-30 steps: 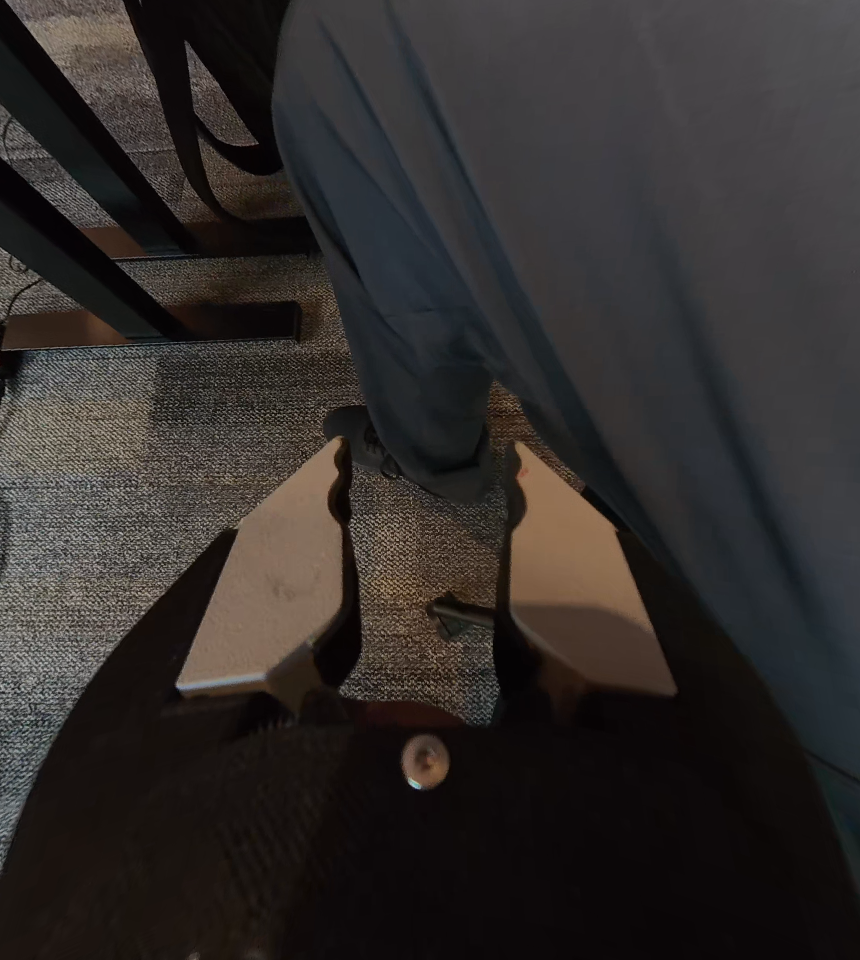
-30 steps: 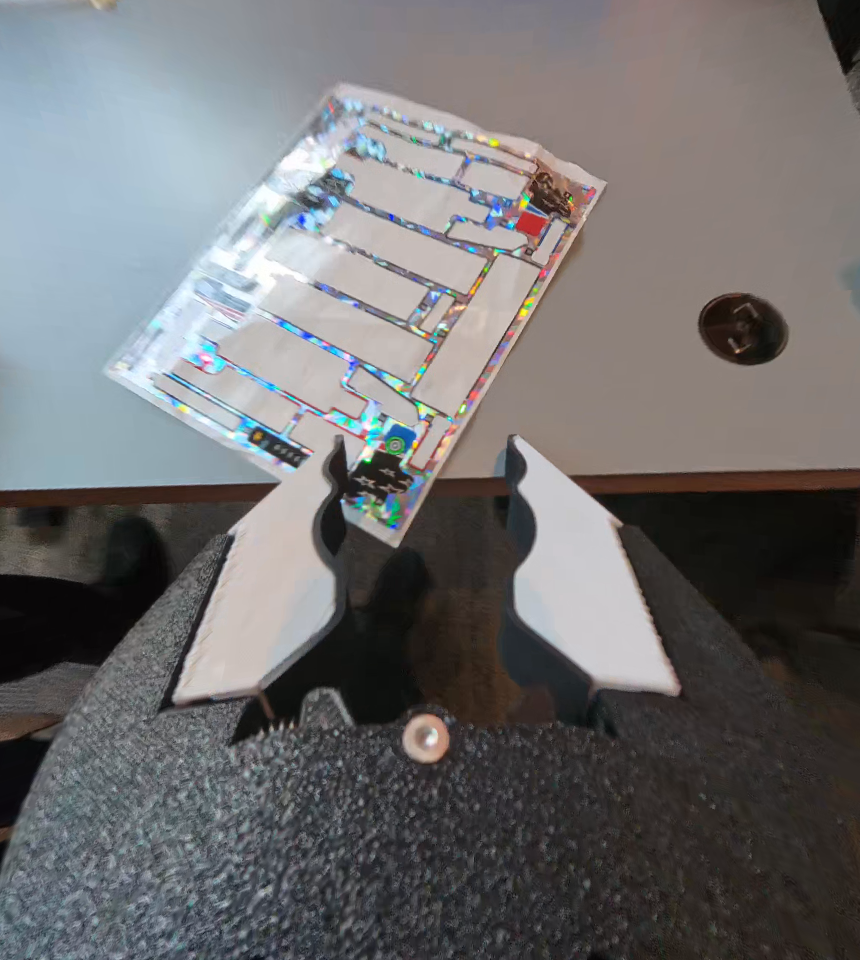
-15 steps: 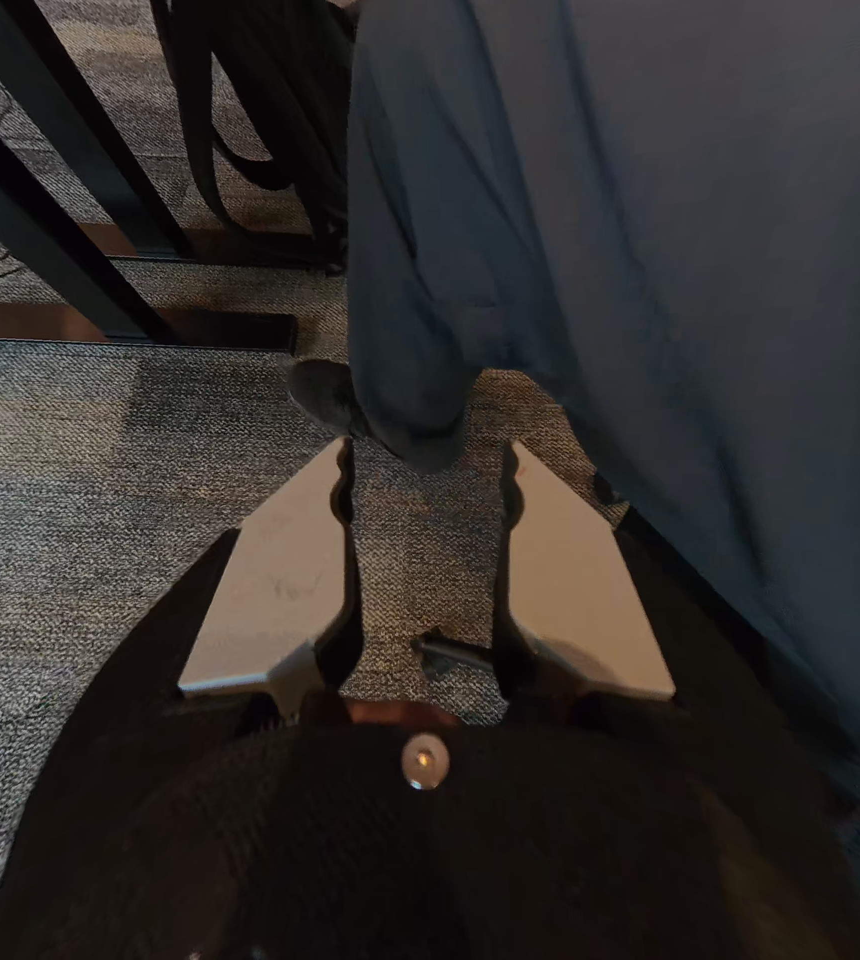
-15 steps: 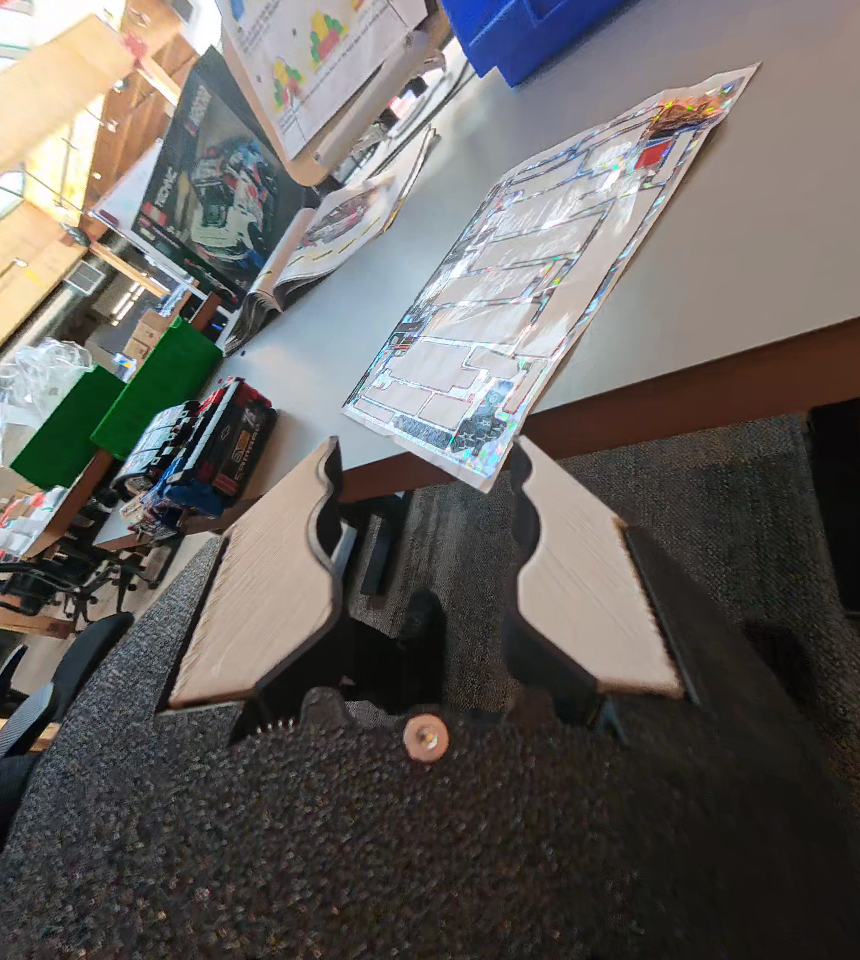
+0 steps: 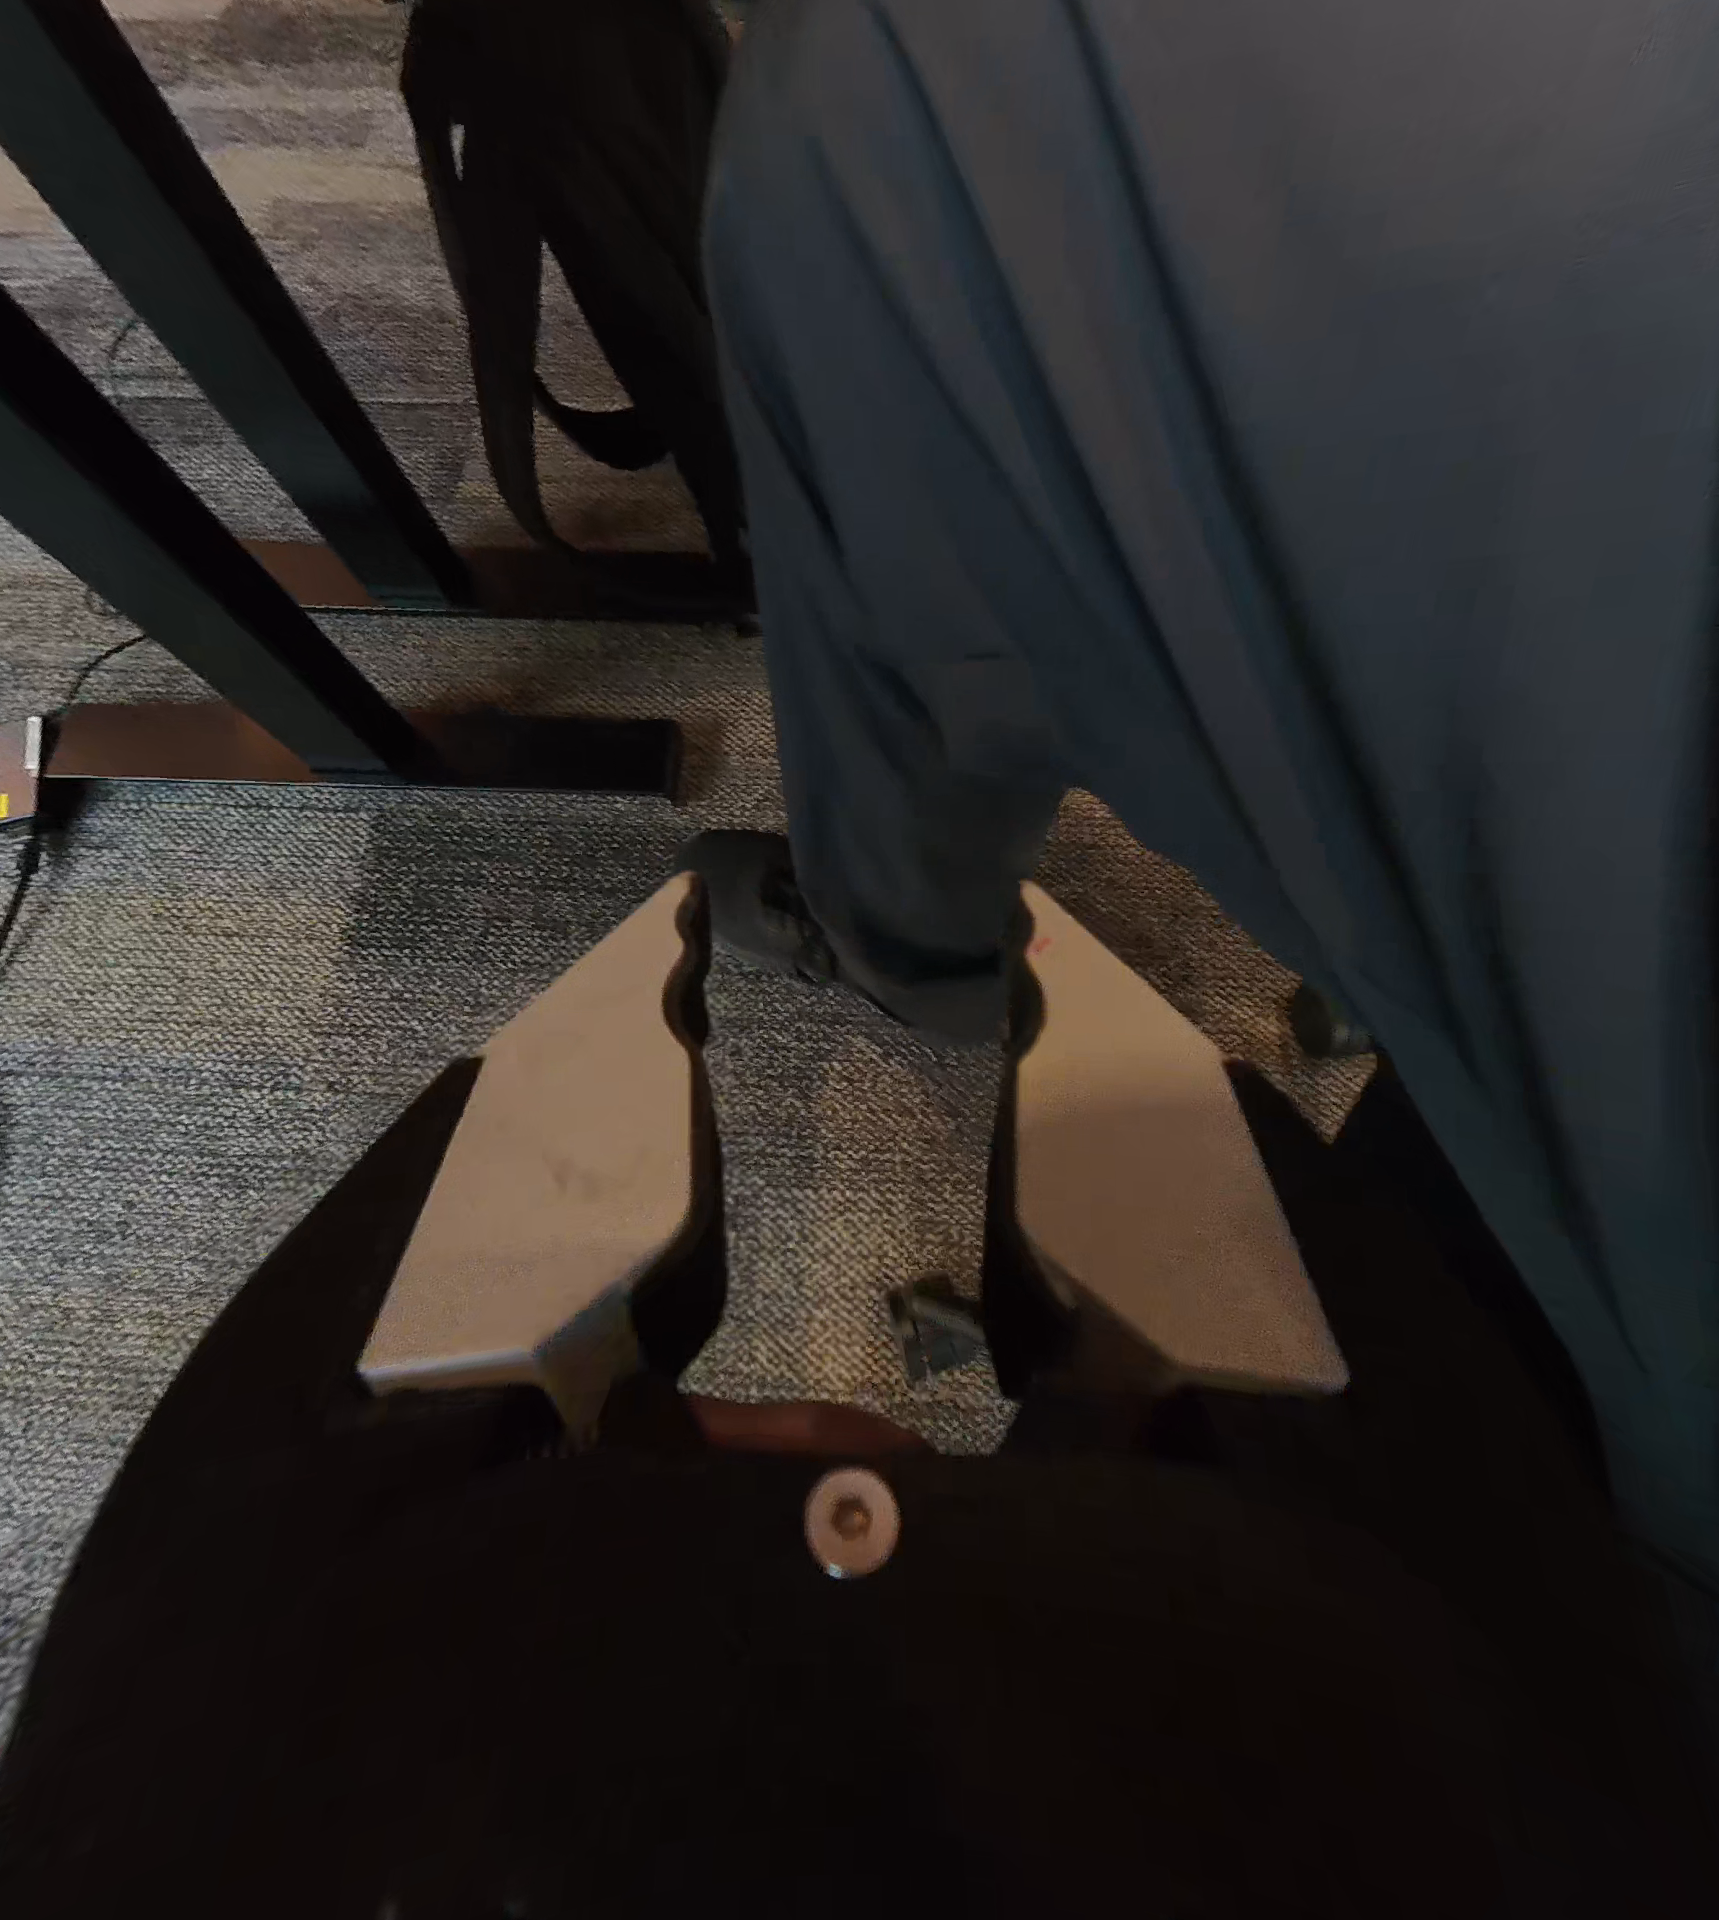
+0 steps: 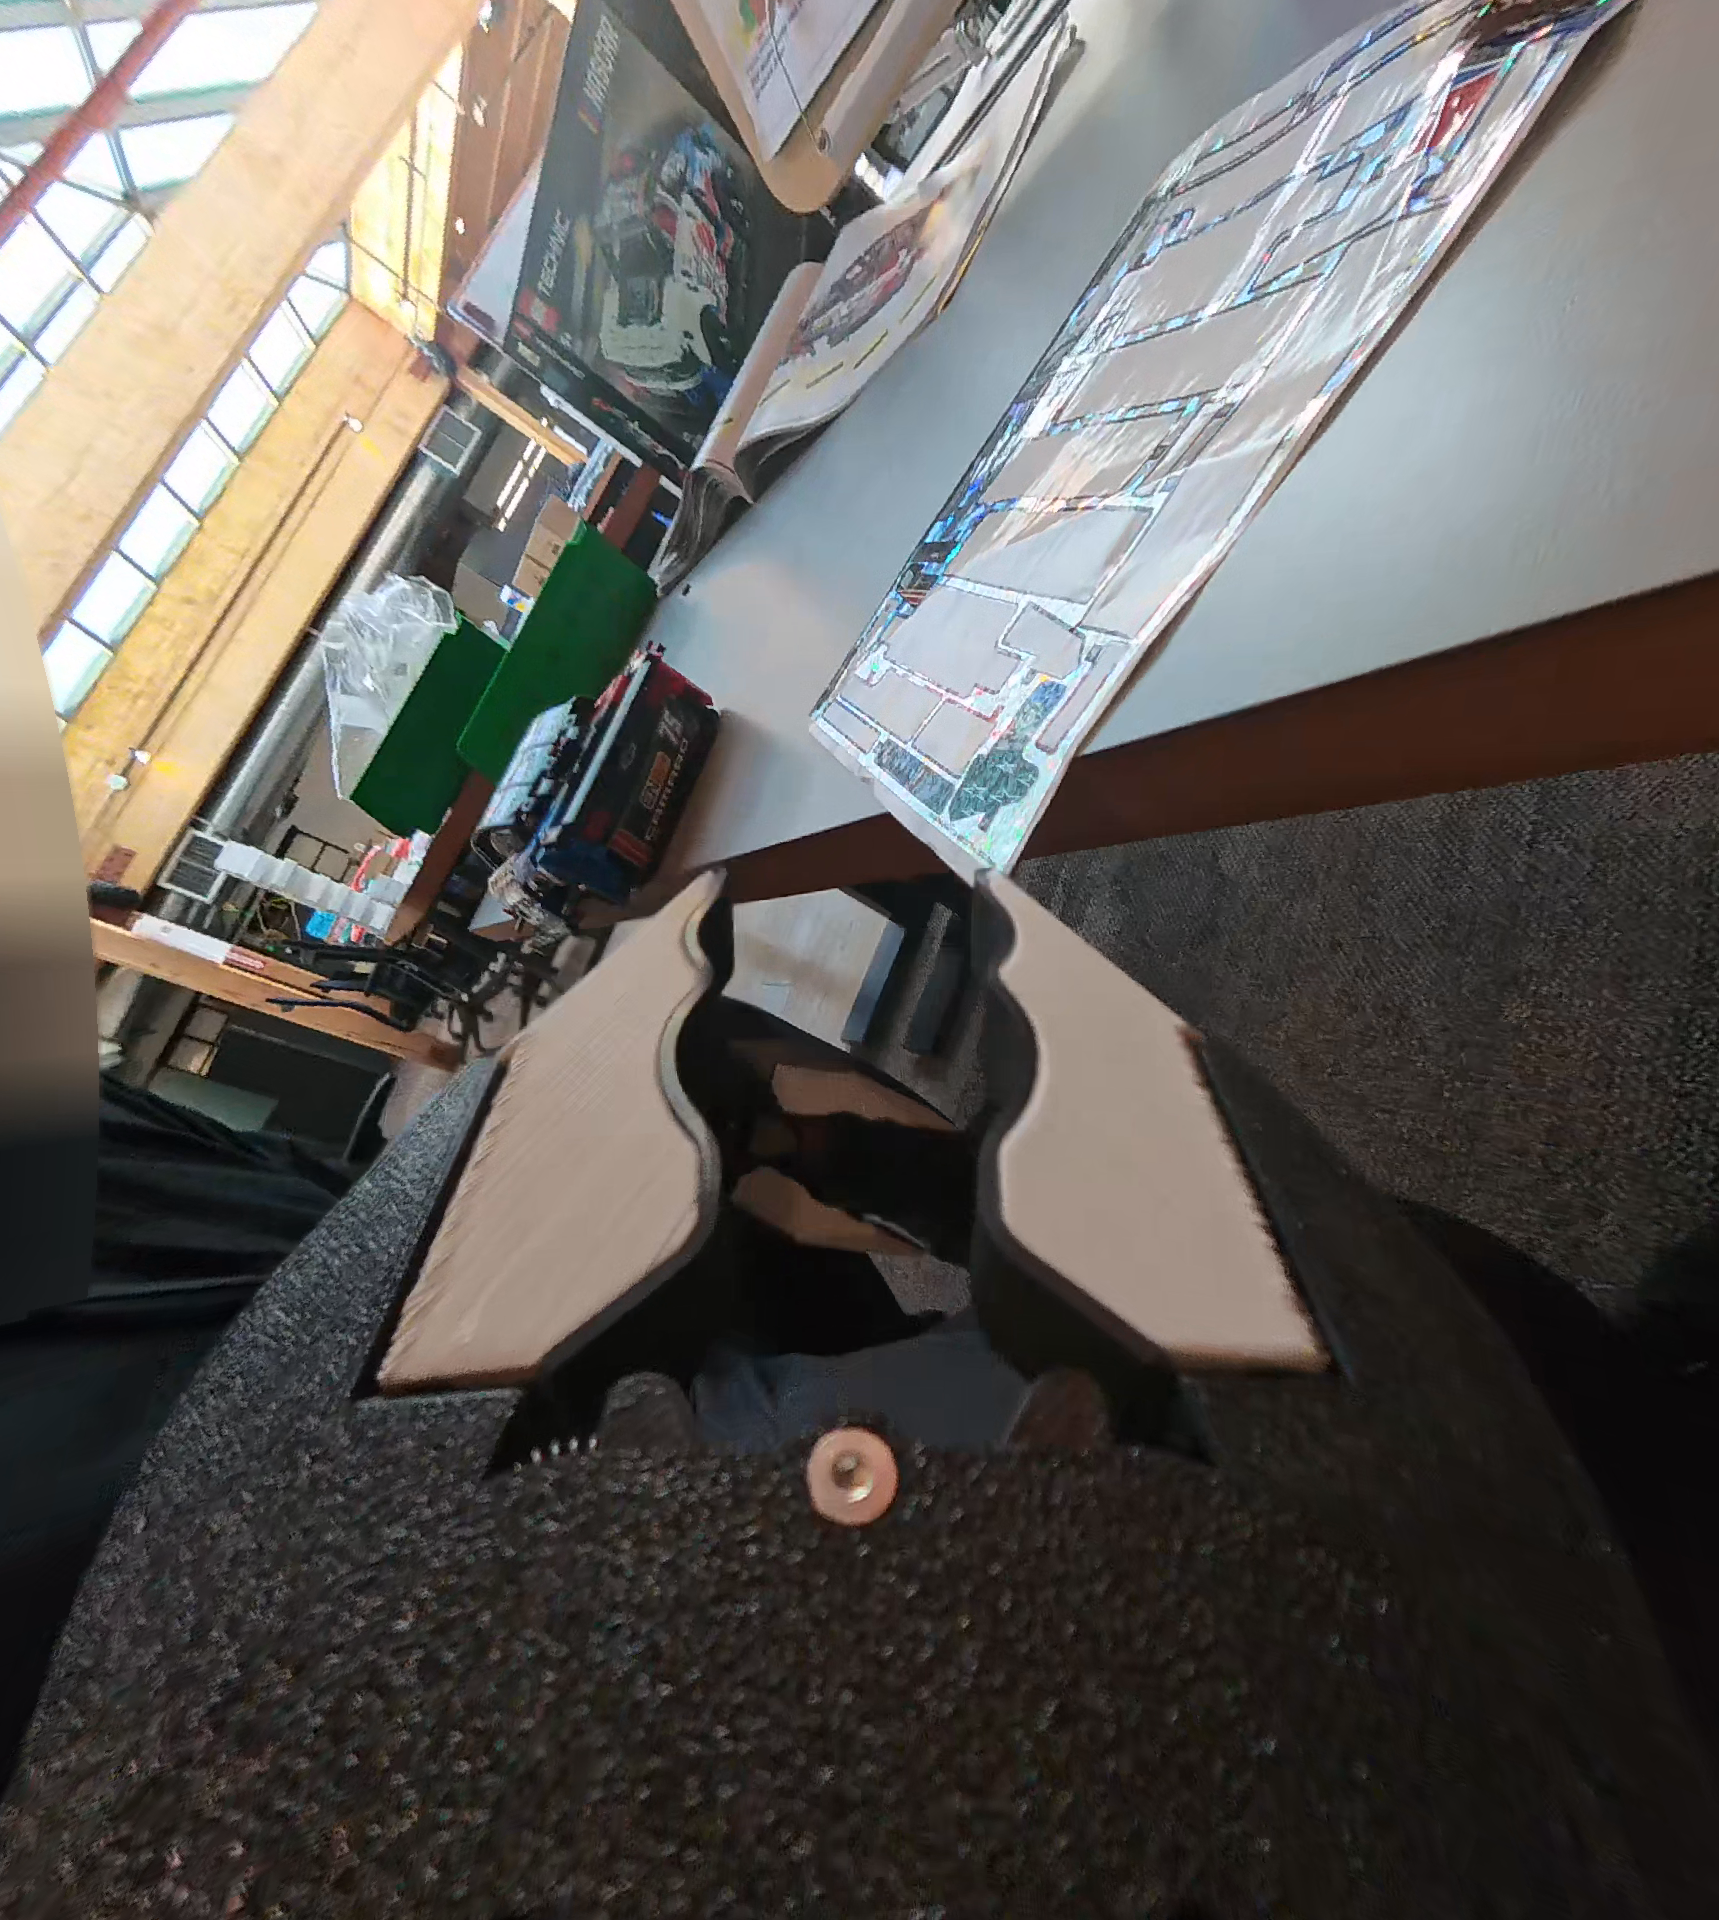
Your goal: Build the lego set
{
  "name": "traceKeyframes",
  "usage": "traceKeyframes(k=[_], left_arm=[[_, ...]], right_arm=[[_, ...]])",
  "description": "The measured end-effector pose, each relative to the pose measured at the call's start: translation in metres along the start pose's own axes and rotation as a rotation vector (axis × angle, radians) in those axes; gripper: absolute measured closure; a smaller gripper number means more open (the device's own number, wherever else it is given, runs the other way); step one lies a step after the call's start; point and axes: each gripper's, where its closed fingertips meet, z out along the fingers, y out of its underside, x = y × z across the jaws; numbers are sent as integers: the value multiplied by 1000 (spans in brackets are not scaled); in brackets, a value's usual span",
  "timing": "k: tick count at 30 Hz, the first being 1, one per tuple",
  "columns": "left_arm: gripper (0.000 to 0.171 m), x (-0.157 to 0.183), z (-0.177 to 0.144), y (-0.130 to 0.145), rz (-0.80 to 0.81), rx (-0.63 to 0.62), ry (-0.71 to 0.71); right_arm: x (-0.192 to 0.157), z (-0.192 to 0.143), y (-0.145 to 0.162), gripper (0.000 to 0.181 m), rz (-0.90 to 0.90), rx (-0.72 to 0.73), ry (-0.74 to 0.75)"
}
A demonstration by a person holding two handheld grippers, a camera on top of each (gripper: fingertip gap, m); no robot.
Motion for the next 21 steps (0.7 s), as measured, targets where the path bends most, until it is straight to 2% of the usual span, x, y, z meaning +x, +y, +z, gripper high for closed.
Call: traceKeyframes(k=[3,8,12,16,19,21], left_arm=[[118,-12,10,-15,22,-2,-29],[119,-18,20,-50,89,45,-97],[120,-8,14,-117,169,161,-159],[128,-2,0,-188,152,290,-270],[126,-7,-10,-223,160,293,-368],[128,-17,-19,-240,206,283,-444]], right_arm=[[6,-3,3,132,-15,-64,19],[-4,-6,-7,146,-17,-57,-70],[-9,-10,-9,164,-55,-71,-119],[-6,-15,-10,175,-67,-34,-127],[6,-9,-3,171,-53,-70,-89],[14,-1,4,151,-28,-115,-83]])
